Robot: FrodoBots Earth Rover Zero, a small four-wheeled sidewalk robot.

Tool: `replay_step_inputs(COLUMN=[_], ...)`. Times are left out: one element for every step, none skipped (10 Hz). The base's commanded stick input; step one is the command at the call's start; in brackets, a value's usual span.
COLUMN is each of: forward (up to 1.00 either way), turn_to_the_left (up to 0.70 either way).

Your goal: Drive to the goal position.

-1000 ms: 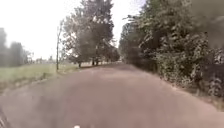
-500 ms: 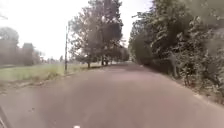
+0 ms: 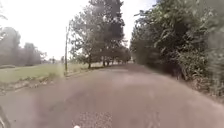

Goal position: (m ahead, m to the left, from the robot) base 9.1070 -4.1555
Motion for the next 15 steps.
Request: replay_step_inputs(forward=[1.0,1.0,1.0,1.0,1.0,1.0,1.0,1.0,1.0,1.0,1.0,1.0,1.0,1.0,1.0], turn_to_the_left=[-0.08,-0.08,-0.08,-0.08,-0.08,-0.08,-0.08,-0.08,-0.08,-0.08,-0.08,-0.08,-0.08,-0.08,-0.08])
